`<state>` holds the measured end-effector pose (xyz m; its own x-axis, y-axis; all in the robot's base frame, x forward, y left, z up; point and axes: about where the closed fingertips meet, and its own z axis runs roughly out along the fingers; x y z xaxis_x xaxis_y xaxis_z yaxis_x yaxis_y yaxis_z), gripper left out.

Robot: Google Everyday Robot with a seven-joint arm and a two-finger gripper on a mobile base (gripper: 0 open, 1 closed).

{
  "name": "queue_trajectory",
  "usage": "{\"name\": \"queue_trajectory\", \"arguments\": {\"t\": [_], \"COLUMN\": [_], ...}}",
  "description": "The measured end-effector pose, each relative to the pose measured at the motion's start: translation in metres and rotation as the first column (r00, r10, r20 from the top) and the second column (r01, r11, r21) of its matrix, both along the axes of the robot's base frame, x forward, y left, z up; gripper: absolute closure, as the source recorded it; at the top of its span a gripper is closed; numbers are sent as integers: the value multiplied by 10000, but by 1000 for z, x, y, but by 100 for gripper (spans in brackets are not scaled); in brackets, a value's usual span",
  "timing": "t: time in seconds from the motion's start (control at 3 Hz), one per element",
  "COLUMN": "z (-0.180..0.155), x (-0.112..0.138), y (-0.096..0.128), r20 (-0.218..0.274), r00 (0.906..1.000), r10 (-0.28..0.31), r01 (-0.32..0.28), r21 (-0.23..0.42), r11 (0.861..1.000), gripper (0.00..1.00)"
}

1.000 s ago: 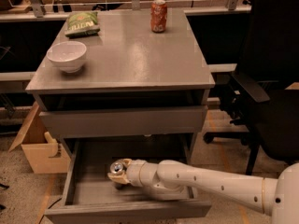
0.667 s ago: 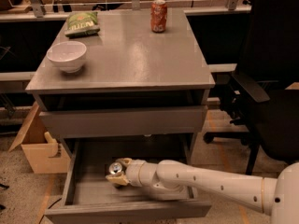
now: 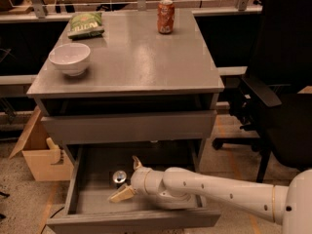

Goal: Place redbull can into middle drawer

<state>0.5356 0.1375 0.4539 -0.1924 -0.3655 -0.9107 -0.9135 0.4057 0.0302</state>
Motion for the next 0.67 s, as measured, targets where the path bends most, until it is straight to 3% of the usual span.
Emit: {"name": "queue_trajectory", "arguments": {"t": [0.33, 0.67], "z": [7, 21], "x": [5, 13], "y": [-17, -53], "r20": [-32, 23], "r00": [9996, 9958], "r10": [-264, -915], "r01": [264, 915], "r21": [151, 254], "r11": [9995, 9955], "gripper": [0, 0]}}
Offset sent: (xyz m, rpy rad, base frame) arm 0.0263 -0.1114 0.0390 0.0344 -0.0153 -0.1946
